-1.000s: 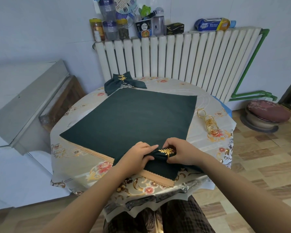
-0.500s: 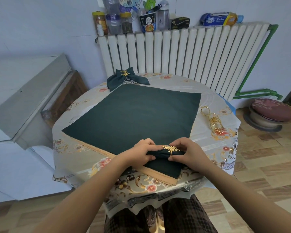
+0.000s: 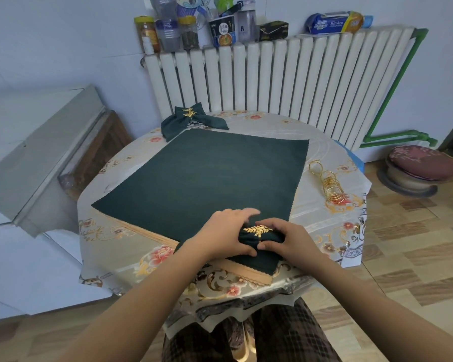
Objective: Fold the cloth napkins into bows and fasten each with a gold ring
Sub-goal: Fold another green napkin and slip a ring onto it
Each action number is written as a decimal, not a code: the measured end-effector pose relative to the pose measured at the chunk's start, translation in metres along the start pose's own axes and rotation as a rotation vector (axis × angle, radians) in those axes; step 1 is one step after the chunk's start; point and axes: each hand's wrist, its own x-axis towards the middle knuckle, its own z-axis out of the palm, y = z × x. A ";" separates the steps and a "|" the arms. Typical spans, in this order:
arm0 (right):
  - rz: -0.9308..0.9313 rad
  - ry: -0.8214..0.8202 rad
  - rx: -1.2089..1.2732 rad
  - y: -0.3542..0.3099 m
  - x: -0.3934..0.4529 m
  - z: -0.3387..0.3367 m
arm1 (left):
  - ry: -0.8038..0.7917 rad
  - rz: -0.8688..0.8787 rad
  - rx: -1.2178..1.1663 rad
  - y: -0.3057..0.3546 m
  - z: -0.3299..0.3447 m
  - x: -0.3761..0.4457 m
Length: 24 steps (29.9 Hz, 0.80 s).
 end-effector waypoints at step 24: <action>0.060 0.048 0.136 0.006 0.003 0.002 | 0.169 -0.027 -0.232 -0.018 0.014 -0.021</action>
